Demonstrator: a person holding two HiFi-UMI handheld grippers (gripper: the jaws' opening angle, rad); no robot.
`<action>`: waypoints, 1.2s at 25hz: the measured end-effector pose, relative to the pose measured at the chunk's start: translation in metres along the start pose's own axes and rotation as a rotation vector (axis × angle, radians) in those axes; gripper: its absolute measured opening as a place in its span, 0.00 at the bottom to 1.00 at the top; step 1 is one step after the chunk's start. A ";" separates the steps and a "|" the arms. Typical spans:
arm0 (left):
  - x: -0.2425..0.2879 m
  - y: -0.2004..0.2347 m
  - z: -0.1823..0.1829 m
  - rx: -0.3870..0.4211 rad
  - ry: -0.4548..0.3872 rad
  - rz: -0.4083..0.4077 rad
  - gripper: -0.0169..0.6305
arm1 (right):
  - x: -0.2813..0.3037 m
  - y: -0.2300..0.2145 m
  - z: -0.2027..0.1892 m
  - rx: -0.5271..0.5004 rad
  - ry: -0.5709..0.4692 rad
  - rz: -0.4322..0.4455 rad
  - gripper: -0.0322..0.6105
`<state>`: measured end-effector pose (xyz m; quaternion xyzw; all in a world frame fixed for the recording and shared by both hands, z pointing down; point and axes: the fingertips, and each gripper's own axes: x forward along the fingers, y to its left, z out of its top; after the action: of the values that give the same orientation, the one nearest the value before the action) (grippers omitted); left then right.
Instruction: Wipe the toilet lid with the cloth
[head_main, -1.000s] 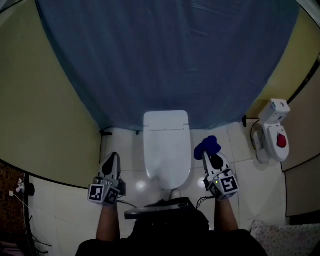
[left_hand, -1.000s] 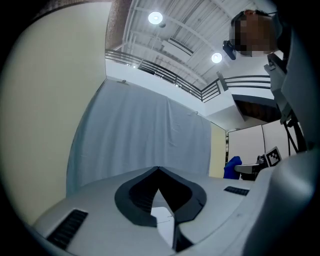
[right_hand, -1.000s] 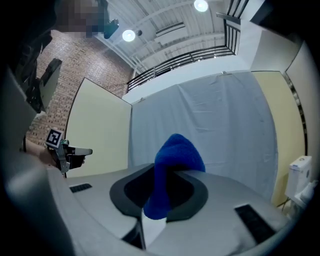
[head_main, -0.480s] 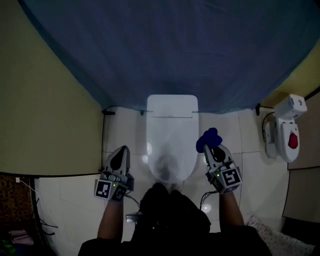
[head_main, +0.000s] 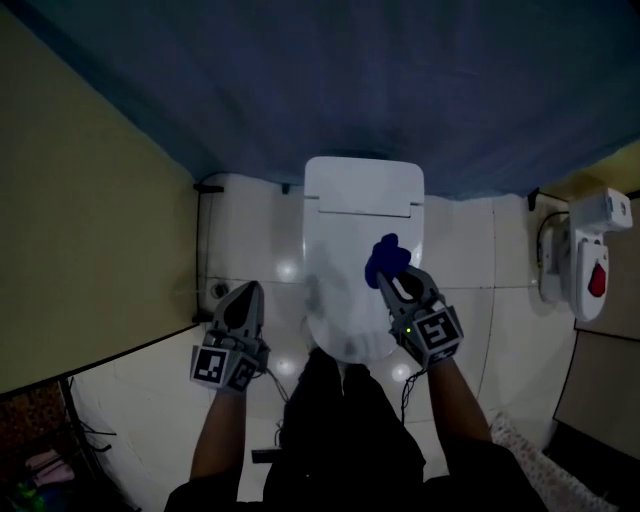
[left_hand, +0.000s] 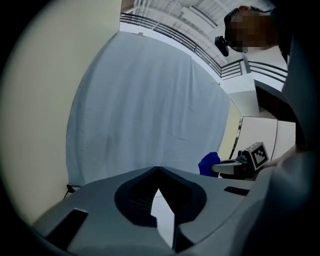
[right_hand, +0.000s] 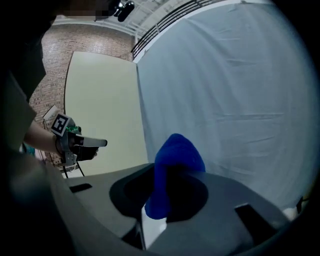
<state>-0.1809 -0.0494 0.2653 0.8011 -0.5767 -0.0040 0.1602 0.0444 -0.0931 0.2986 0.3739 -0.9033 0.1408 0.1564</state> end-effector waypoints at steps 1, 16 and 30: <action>0.006 0.012 -0.004 -0.018 0.006 0.020 0.01 | 0.022 0.004 -0.006 0.005 0.019 0.020 0.14; 0.059 0.128 -0.117 -0.111 0.138 0.098 0.01 | 0.275 0.064 -0.120 0.222 0.281 0.342 0.14; 0.085 0.088 -0.207 -0.151 0.278 0.063 0.01 | 0.275 -0.057 -0.257 0.168 0.656 0.112 0.14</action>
<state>-0.1942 -0.1004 0.5002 0.7610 -0.5719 0.0689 0.2983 -0.0537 -0.2095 0.6473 0.2702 -0.8091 0.3360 0.3993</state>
